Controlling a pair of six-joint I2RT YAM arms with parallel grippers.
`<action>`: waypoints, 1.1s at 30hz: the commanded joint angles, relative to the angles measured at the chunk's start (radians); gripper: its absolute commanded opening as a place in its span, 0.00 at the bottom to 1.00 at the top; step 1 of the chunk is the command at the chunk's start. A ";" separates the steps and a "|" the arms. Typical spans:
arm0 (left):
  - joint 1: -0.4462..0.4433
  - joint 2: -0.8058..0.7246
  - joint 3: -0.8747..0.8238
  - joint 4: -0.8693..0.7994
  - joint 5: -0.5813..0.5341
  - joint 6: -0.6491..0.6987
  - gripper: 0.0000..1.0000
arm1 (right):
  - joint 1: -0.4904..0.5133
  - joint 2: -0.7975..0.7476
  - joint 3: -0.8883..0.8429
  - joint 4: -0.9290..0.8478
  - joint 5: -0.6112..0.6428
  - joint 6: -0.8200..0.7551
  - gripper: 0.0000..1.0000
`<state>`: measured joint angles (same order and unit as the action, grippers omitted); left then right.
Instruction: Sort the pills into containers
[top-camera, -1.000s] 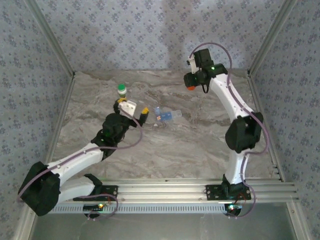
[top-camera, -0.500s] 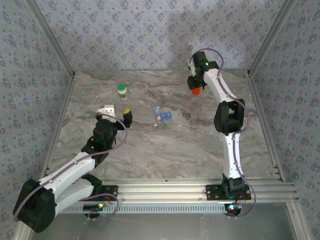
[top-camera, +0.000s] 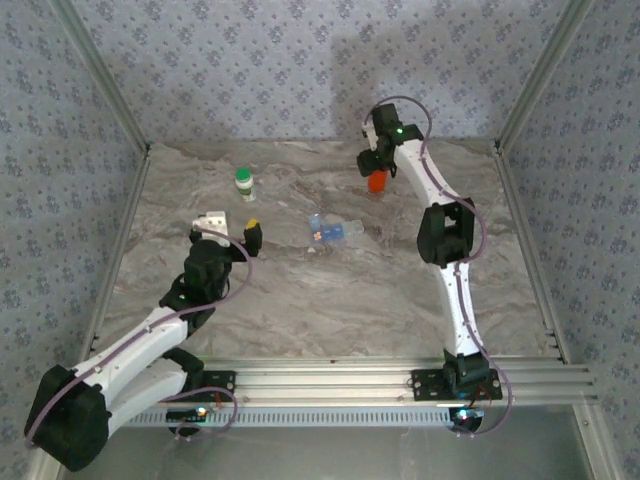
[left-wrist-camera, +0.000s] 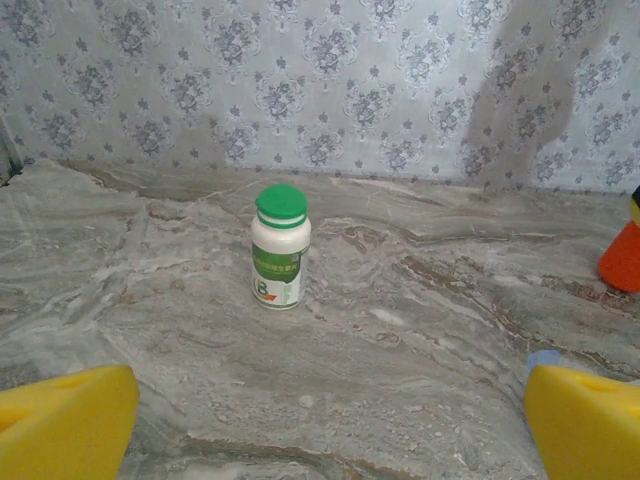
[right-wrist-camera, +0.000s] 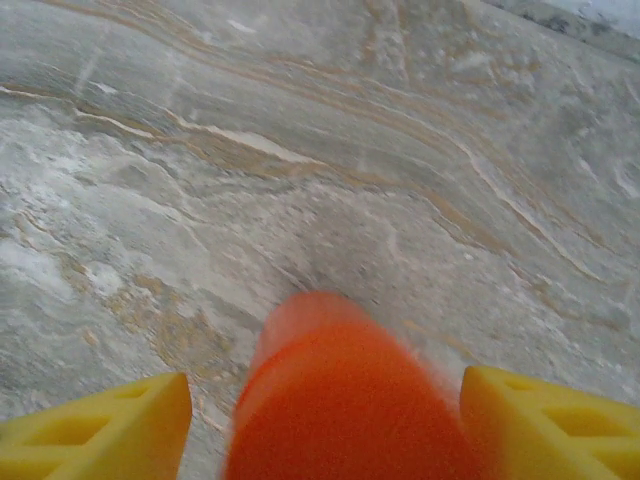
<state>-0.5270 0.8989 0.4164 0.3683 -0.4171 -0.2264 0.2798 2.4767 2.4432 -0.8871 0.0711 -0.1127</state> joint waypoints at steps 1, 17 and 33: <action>0.012 -0.027 0.007 -0.004 -0.031 0.010 0.99 | 0.012 0.019 0.045 0.019 -0.022 0.025 0.73; 0.034 0.042 0.042 0.003 -0.067 -0.021 0.98 | 0.056 -0.286 -0.148 0.130 0.114 0.013 0.99; 0.201 0.267 0.179 -0.095 0.135 -0.312 0.93 | 0.136 -0.878 -1.137 0.651 0.048 0.115 0.96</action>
<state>-0.3637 1.1252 0.5316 0.3161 -0.4168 -0.4458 0.4492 1.6112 1.3579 -0.2478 0.2665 -0.1020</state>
